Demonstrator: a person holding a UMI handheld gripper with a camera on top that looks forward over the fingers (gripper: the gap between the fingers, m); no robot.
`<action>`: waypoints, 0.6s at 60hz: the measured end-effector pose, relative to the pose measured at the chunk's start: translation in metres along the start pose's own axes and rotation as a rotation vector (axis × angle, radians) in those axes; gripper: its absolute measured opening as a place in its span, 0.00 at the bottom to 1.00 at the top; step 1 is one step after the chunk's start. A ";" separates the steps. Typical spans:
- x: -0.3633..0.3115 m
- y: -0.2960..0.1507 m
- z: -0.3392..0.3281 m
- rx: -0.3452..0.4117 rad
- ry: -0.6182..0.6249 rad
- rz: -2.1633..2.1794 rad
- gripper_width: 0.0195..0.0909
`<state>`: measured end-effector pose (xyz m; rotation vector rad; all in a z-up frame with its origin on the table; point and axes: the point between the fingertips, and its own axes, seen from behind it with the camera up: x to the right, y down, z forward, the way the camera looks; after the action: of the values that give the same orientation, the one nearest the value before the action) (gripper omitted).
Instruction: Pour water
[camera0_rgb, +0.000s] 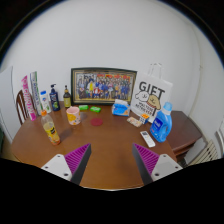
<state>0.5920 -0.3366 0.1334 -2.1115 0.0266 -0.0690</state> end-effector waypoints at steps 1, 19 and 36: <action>-0.003 0.001 0.001 -0.003 -0.004 -0.003 0.92; -0.144 0.020 0.032 -0.022 -0.136 -0.033 0.92; -0.294 0.011 0.106 0.066 -0.221 -0.002 0.92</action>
<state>0.3049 -0.2378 0.0581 -2.0425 -0.1088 0.1605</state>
